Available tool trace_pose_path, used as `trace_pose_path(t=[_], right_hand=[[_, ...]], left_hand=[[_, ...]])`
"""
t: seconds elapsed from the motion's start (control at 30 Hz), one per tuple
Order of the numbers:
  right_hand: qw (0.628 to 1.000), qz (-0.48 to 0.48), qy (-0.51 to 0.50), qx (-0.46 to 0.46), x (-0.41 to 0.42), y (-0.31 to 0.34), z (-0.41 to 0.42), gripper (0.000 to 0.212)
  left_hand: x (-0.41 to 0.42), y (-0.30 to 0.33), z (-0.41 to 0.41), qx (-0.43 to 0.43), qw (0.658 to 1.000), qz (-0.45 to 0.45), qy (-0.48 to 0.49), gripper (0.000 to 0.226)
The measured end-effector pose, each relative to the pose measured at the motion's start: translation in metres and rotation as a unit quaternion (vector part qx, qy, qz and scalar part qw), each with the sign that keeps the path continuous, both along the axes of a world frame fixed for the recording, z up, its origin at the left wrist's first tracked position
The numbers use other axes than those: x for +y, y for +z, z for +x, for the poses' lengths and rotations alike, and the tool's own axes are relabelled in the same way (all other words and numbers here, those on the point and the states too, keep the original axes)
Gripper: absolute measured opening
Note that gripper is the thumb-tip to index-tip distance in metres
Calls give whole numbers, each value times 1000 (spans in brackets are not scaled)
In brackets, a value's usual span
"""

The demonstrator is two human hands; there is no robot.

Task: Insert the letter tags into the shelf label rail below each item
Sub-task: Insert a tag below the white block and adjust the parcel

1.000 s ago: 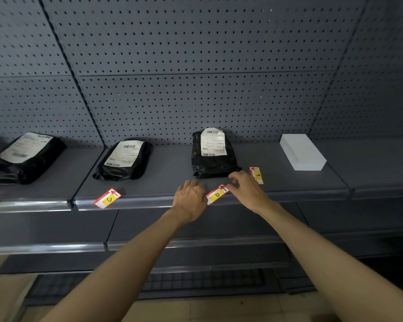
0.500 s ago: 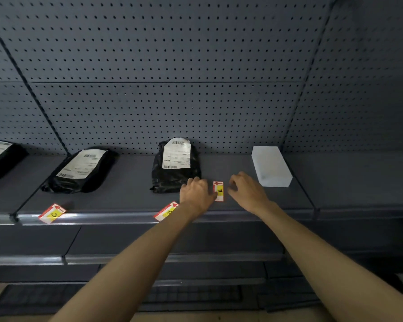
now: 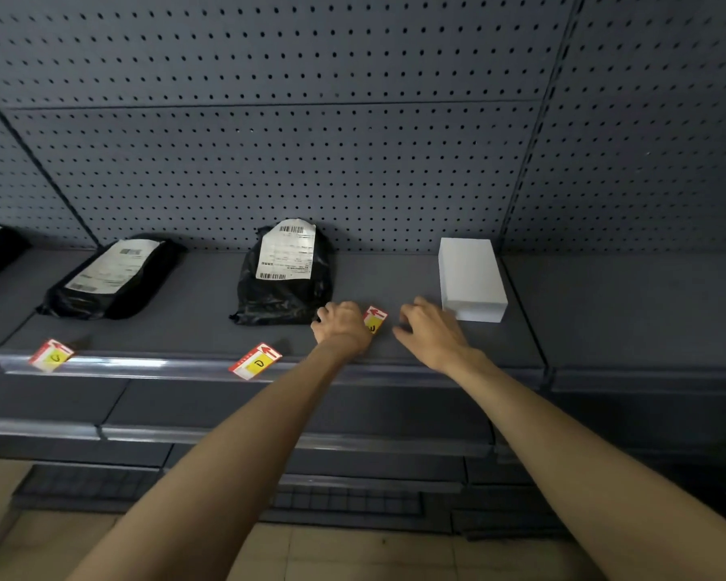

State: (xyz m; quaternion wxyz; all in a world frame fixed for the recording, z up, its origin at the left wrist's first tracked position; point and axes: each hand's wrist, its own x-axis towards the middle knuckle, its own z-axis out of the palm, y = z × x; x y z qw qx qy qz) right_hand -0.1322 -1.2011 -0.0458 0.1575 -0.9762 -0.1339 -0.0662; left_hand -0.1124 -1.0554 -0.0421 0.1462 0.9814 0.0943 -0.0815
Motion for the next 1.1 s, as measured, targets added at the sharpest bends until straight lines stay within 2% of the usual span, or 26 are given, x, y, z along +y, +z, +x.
trace_pose_path(t=[0.1,0.23,0.37,0.47,0.57,0.63,0.73,0.83,0.9,1.0,1.1], right_hand=[[1000,16,1,1,-5,-1,0,18],[998,55,-10,5,-15,4,-2,20],[984,175,-11,26,-35,14,-9,34],[967,249,-11,50,-51,20,-23,31],[949,304,-24,80,-70,28,-42,11],[944,318,-32,81,-85,32,-56,2],[947,308,-38,84,-107,33,-74,3],[953,288,-54,76,-125,31,-88,5],[954,284,-69,66,-135,29,-95,5],[958,270,-81,47,-142,24,-101,6],[964,249,-87,26,-141,20,-102,5]], left_hand=[[3,3,2,-3,998,-55,19,61],[8,2,-1,-54,986,-155,-11,31],[3,13,-13,-79,964,-231,-109,15],[-11,23,-24,-71,954,-236,-169,12],[-34,26,-34,-68,947,-237,-207,11],[-51,26,-42,-72,941,-237,-231,9],[-73,23,-56,-67,933,-239,-259,9],[-87,14,-69,-73,940,-191,-272,19],[-87,6,-79,-103,946,-100,-289,27],[-77,-10,-88,-178,919,55,-347,30],[-72,-23,-95,-201,906,125,-350,26]])
